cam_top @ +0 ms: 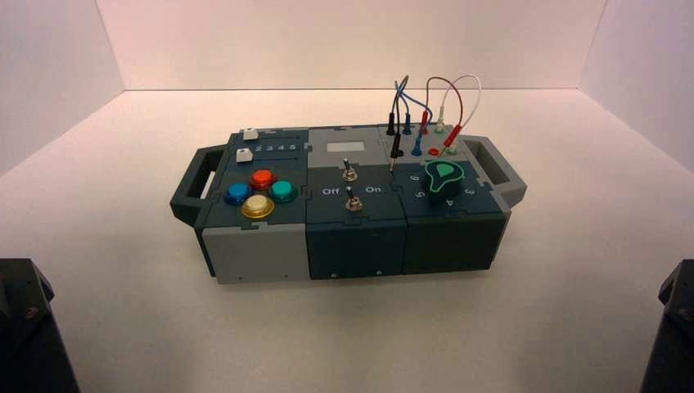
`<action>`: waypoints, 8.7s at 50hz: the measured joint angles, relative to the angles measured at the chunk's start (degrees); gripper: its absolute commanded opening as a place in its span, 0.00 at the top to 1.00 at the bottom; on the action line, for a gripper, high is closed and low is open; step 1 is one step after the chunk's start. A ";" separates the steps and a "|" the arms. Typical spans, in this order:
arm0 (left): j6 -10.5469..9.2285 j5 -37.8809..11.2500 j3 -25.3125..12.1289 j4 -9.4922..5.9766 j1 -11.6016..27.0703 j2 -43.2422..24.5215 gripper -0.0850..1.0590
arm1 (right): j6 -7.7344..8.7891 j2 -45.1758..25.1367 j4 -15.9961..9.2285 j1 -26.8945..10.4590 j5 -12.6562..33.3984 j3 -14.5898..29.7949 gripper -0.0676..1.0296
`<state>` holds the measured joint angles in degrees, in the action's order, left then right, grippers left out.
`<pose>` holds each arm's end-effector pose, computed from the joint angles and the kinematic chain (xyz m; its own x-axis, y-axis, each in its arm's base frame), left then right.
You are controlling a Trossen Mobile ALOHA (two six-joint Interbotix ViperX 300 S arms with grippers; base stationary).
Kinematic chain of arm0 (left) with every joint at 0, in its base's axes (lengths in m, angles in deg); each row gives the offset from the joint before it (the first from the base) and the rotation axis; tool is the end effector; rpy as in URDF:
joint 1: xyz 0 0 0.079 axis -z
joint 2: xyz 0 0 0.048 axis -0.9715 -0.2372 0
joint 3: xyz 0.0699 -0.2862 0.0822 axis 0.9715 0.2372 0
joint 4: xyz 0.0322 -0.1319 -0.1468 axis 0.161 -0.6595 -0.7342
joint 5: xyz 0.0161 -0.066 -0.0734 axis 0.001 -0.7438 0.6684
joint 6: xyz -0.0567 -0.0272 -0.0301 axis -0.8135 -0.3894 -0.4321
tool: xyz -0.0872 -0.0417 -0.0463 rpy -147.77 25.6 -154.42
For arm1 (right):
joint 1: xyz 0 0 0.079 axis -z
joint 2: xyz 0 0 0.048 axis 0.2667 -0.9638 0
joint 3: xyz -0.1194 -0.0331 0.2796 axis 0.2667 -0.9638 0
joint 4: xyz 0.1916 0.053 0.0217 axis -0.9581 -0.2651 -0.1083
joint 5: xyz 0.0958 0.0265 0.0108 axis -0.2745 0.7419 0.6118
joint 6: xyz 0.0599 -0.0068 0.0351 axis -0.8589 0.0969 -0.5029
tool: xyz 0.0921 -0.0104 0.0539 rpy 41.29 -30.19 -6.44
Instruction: Insert the black wire.
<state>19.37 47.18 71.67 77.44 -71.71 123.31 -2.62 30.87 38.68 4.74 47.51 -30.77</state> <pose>0.2406 -0.0215 0.3140 0.9736 -0.0901 -0.2097 0.0967 0.9951 0.0216 0.2191 0.0408 0.3070 0.9694 0.1803 -0.1666 -0.1880 0.9817 -0.0319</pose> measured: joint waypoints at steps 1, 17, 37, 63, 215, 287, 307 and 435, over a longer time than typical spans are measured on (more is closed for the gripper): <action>0.00 -0.09 0.00 0.00 0.00 0.26 0.95 | 0.09 -0.09 0.00 0.18 0.00 -0.09 0.96; 0.00 0.18 0.79 0.00 0.00 1.76 0.95 | 0.09 0.00 -0.18 1.23 -0.09 -0.18 0.96; -0.26 -0.53 1.23 -0.35 0.18 0.26 0.95 | 0.09 -0.26 -1.41 1.23 2.55 -0.88 0.96; -0.26 -7.12 0.88 -0.53 7.65 -3.43 0.95 | 0.44 -0.88 -6.77 0.35 15.29 -0.79 0.84; -0.35 -16.52 -0.53 -2.02 26.89 -18.54 0.82 | 2.72 -68.99 -22.32 -23.29 18.98 19.07 0.48; -0.35 -16.70 -0.53 -2.02 26.98 -18.11 0.82 | 1.93 -71.63 -21.97 -23.29 20.48 22.06 0.96; -0.35 -16.79 -0.53 -2.02 26.98 -18.02 0.82 | 1.85 -67.94 -20.48 -23.29 17.14 21.01 0.96; -0.18 -16.61 -0.70 -1.58 26.98 -18.28 0.82 | 0.53 -70.93 -8.09 -25.40 12.39 21.62 0.96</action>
<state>19.20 30.57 70.97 75.85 -44.73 105.02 -2.09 -40.05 30.60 -20.66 59.90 -9.14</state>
